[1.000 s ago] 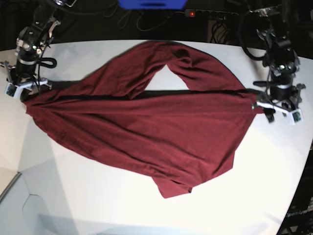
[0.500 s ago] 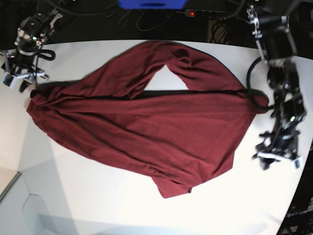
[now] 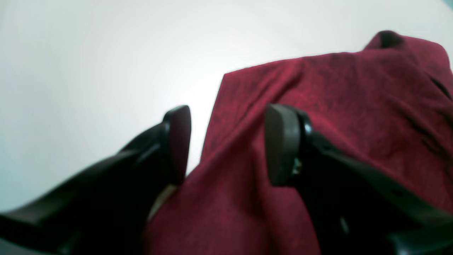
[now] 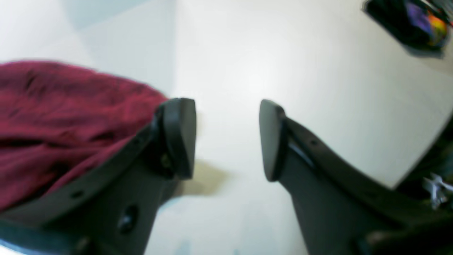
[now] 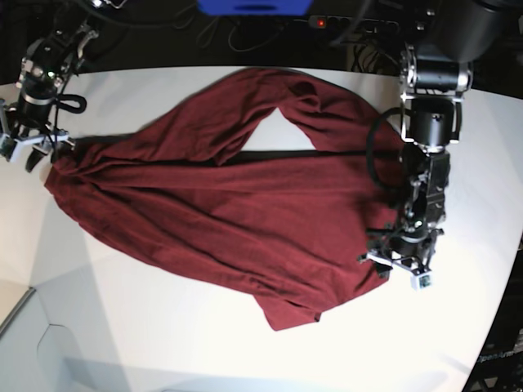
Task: Layout the t-shirt on the table in an organized manner, then fold the t-shirt properly
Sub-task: 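Grasp a fold of the red shirt with the left gripper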
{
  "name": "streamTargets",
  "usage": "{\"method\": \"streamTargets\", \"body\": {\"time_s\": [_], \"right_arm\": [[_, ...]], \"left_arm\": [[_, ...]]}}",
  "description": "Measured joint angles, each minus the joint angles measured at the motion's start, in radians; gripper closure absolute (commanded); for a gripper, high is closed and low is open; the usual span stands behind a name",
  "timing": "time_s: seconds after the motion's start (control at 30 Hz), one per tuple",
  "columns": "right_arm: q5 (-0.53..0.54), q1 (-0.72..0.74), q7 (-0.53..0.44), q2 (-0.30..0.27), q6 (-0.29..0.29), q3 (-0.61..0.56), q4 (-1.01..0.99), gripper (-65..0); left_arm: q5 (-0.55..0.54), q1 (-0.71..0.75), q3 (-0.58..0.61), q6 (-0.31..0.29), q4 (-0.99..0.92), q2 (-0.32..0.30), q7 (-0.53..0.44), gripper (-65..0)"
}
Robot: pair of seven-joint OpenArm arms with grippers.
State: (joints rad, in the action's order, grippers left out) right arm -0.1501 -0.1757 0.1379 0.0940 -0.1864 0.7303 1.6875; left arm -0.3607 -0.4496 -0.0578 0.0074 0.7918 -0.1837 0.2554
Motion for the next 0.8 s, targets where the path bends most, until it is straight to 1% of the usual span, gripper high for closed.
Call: {"method": "streamTargets", "body": {"time_s": [0.07,0.13,0.33,0.37,0.4,0.43,0.5,0.57,0.6,0.67,0.7,0.8], "right_arm": [[0.0,0.001,-0.002,-0.002,0.0,-0.01,-0.01,-29.5],[0.0,0.001,0.004,-0.006,0.0,-0.013,-0.02,-29.5],[0.0,0.02,0.006,-0.012,0.0,-0.014,-0.022,-29.5],[0.0,0.027,0.006,-0.015,0.0,-0.014,-0.022,-29.5],[0.0,0.029,-0.001,-0.016,0.0,-0.016,-0.021,-29.5],[0.0,0.028,-0.003,-0.016,0.0,-0.016,-0.021,-29.5],[0.0,0.028,0.004,-0.014,0.0,-0.016,-0.022,-29.5],[0.0,0.034,0.007,-0.014,0.0,-0.015,-0.021,-29.5],[0.0,0.039,0.006,-0.014,0.0,-0.015,-0.021,-29.5],[0.001,0.047,0.003,-0.014,0.0,-0.018,-0.021,-29.5],[0.001,0.047,0.001,-0.014,0.0,-0.018,-0.021,-29.5],[0.001,0.045,0.002,-0.016,0.0,-0.016,-0.021,-29.5]], "left_arm": [[0.0,-0.016,0.002,-0.005,-0.057,0.008,-0.007,-32.6],[0.002,-0.024,0.027,0.0,-0.092,0.009,-0.008,-32.6],[0.006,-0.04,0.109,-0.004,-0.163,0.01,-0.088,-32.0],[0.006,-0.042,0.124,-0.003,-0.179,0.008,-0.108,-29.2],[0.01,-0.042,0.135,-0.003,-0.191,0.006,-0.127,-24.0],[0.012,-0.039,0.143,-0.002,-0.193,0.004,-0.131,-17.6],[0.005,-0.021,0.143,0.0,-0.173,-0.002,-0.128,0.0],[-0.006,0.019,0.141,0.0,-0.111,-0.004,-0.123,-0.8],[-0.005,0.038,0.141,0.0,-0.081,-0.006,-0.122,-2.4],[-0.008,0.082,0.143,-0.002,0.01,-0.018,-0.067,0.0],[-0.009,0.115,0.144,0.002,0.075,-0.026,-0.034,0.0],[-0.01,0.235,0.104,-0.006,0.306,-0.035,-0.022,0.0]]}}
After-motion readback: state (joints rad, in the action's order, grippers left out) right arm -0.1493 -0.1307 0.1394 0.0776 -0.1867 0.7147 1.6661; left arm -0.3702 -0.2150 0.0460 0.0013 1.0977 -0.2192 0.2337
